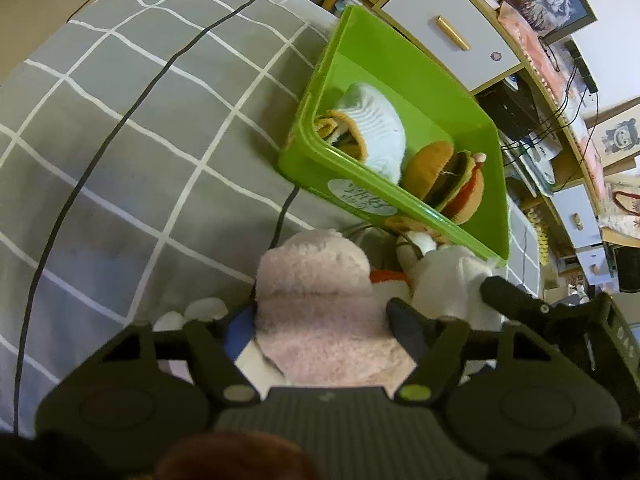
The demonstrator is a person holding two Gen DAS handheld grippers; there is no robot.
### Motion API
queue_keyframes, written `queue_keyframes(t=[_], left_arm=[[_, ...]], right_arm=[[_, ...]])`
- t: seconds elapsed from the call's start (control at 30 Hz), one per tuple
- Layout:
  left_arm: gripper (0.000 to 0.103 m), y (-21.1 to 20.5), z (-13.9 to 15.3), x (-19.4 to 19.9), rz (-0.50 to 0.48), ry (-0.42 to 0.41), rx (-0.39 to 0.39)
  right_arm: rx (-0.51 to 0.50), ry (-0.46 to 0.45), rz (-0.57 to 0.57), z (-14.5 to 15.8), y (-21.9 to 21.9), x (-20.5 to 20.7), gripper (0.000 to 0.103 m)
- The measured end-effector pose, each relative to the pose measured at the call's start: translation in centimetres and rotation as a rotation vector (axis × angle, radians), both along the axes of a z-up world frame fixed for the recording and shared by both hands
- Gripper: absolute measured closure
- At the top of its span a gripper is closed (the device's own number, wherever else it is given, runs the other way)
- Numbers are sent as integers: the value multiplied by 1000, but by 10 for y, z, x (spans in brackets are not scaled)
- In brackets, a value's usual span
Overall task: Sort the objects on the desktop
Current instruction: 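Grasp the pink fluffy toy with the left tool while the right tool grasps a white knit toy, then lower the pink toy into the green bin while the right tool lowers the white knit toy there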
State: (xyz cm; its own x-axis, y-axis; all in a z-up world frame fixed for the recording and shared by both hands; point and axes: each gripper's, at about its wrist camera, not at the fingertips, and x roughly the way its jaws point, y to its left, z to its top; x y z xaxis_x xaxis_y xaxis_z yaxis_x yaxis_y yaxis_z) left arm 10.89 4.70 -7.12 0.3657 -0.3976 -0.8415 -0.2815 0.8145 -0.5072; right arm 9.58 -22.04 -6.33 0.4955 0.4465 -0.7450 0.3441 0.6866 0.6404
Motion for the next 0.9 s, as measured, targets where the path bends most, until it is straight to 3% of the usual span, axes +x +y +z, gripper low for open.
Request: queue_keyframes(t=[0.07,0.3,0.9], left_arm=[[39,3,-2,-1,1,7,-2],[48,5,-3,1,16,4,-17],[51,17,7,1,40,-52,-68]], right_arm=[[34,-9,5,-1,1,1,26],[-32,-23,21,6,8,1,30],[6,-50,-33,21,-15,-11,36]])
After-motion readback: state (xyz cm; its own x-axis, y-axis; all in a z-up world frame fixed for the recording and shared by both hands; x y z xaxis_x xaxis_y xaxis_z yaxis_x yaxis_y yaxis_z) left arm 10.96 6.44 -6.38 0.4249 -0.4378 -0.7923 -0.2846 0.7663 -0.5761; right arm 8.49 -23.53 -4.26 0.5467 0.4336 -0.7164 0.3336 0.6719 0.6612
